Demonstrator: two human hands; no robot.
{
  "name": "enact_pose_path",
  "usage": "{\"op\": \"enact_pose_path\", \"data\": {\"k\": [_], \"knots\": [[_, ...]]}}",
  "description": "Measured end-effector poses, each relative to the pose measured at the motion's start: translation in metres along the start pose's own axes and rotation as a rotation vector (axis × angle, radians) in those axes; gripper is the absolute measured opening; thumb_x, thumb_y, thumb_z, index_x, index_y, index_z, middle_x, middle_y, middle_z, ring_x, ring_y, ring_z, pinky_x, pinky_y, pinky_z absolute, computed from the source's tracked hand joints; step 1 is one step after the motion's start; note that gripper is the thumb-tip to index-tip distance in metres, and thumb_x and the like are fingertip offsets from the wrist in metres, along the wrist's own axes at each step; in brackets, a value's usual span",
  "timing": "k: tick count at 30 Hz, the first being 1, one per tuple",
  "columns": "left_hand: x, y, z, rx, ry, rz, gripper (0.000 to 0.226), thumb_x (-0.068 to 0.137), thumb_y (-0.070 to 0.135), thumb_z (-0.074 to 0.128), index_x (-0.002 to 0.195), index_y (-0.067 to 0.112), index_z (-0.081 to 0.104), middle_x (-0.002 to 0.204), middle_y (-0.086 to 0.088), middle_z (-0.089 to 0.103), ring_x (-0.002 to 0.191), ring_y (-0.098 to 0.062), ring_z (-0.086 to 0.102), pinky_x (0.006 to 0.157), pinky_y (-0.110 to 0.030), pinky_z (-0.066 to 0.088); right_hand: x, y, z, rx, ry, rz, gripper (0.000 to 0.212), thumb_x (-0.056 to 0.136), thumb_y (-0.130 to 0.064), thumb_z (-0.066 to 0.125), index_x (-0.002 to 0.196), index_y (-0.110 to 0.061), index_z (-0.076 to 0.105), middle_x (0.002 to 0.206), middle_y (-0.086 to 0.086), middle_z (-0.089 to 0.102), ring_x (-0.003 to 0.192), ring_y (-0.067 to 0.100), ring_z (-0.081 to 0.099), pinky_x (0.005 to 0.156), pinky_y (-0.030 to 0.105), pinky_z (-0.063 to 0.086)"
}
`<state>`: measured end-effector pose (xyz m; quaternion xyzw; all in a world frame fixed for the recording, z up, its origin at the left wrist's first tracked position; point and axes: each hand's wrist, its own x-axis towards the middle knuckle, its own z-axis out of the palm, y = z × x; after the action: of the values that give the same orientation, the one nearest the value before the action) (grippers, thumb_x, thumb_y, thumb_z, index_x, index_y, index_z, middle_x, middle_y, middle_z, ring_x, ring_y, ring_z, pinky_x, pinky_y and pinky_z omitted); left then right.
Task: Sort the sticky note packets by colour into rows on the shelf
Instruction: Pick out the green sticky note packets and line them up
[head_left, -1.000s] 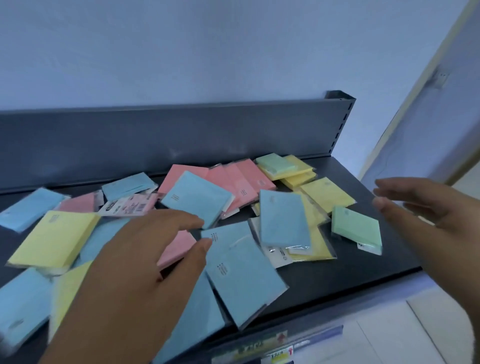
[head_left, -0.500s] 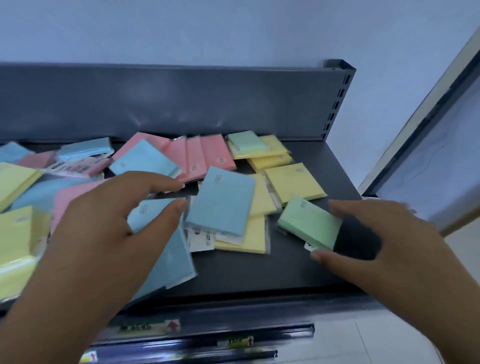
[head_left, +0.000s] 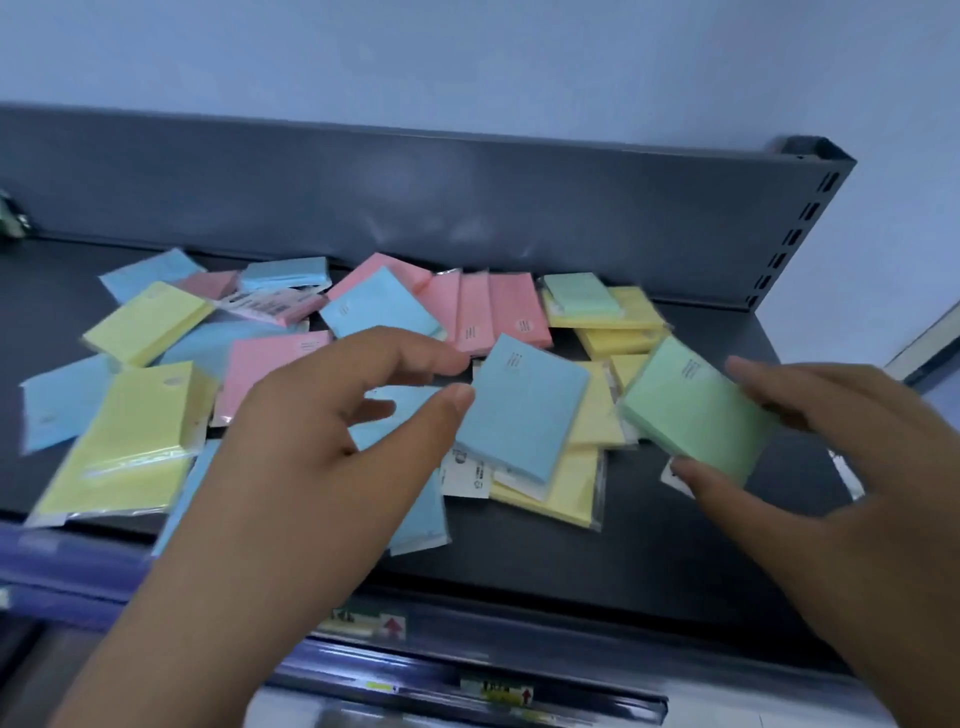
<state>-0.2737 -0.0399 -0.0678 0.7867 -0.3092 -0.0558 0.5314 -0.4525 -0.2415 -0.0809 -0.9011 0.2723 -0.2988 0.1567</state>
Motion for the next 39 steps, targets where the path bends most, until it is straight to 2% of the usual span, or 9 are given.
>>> {"op": "enact_pose_path", "data": {"k": [2,5,9,12,14,18,22,29,39], "knots": [[0.002,0.006,0.004,-0.125,-0.053,0.009,0.007,0.086,0.039,0.073,0.09,0.036,0.077,0.097,0.023,0.074,0.087,0.003,0.069,0.066,-0.007,0.049,0.004,-0.012,0.002,0.037,0.009,-0.045,0.066,0.071,-0.041,0.079,0.132,-0.021,0.066,0.117,-0.007,0.063,0.105,0.015,0.062,0.095,0.031,0.049],[0.005,0.011,0.005,-0.325,-0.148,-0.047,0.024,0.075,0.047,0.081,0.095,0.035,0.078,0.095,0.013,0.077,0.092,-0.006,0.073,0.077,-0.023,0.059,0.01,-0.041,0.01,0.074,0.008,-0.095,0.066,0.071,-0.04,0.08,0.133,-0.023,0.065,0.12,-0.01,0.06,0.107,0.01,0.06,0.097,0.01,0.04],[0.012,0.008,-0.015,-0.527,-0.179,-0.09,0.026,0.067,0.036,0.076,0.09,0.027,0.079,0.082,0.003,0.079,0.074,-0.014,0.075,0.063,-0.018,0.055,0.016,-0.091,0.029,0.093,0.046,-0.232,0.056,0.074,-0.034,0.077,0.128,-0.021,0.069,0.119,-0.006,0.062,0.107,-0.002,0.051,0.094,-0.002,0.03],[0.015,-0.01,-0.051,-0.554,-0.161,-0.068,0.013,0.076,0.022,0.081,0.089,0.022,0.079,0.082,-0.003,0.079,0.073,-0.019,0.075,0.063,-0.023,0.057,0.025,-0.127,0.046,0.139,0.054,-0.322,0.059,0.075,-0.036,0.078,0.132,-0.028,0.065,0.123,-0.01,0.061,0.116,-0.01,0.048,0.1,0.002,0.029],[0.016,-0.024,-0.082,-0.616,-0.118,-0.069,0.011,0.08,0.016,0.077,0.091,0.016,0.079,0.083,-0.008,0.079,0.075,-0.022,0.076,0.064,-0.024,0.058,0.033,-0.15,0.063,0.238,0.03,-0.321,0.07,0.074,-0.046,0.079,0.139,-0.037,0.056,0.131,-0.015,0.055,0.128,-0.005,0.049,0.108,0.016,0.04],[0.016,-0.049,-0.149,-0.775,-0.004,-0.139,0.014,0.075,0.013,0.075,0.088,0.009,0.079,0.085,-0.011,0.078,0.076,-0.029,0.077,0.062,-0.022,0.058,0.029,-0.216,0.102,0.663,-0.043,-0.073,0.061,0.08,-0.05,0.076,0.136,-0.033,0.061,0.132,-0.009,0.066,0.114,0.018,0.068,0.093,0.038,0.057],[0.019,-0.078,-0.218,-0.777,0.011,-0.167,0.013,0.072,0.017,0.071,0.081,0.017,0.081,0.081,-0.005,0.078,0.076,-0.026,0.077,0.064,-0.023,0.06,0.017,-0.288,0.128,0.882,-0.047,0.073,0.038,0.074,-0.035,0.073,0.111,-0.028,0.078,0.102,-0.006,0.08,0.089,0.015,0.076,0.076,0.019,0.059],[0.027,-0.124,-0.3,-0.706,-0.05,-0.173,0.024,0.075,0.02,0.07,0.097,0.016,0.08,0.1,-0.01,0.078,0.089,-0.026,0.077,0.076,-0.027,0.06,0.018,-0.375,0.167,0.901,-0.085,0.053,0.023,0.07,-0.035,0.074,0.088,-0.047,0.079,0.087,-0.016,0.079,0.081,0.005,0.075,0.071,0.012,0.056],[0.064,-0.145,-0.32,-0.533,-0.09,-0.105,0.015,0.082,0.02,0.068,0.091,0.025,0.079,0.096,-0.003,0.079,0.085,-0.024,0.076,0.07,-0.034,0.051,0.039,-0.39,0.195,0.728,-0.014,0.058,0.037,0.077,-0.019,0.08,0.082,-0.055,0.074,0.079,-0.023,0.075,0.07,-0.003,0.07,0.062,0.002,0.047]]}}
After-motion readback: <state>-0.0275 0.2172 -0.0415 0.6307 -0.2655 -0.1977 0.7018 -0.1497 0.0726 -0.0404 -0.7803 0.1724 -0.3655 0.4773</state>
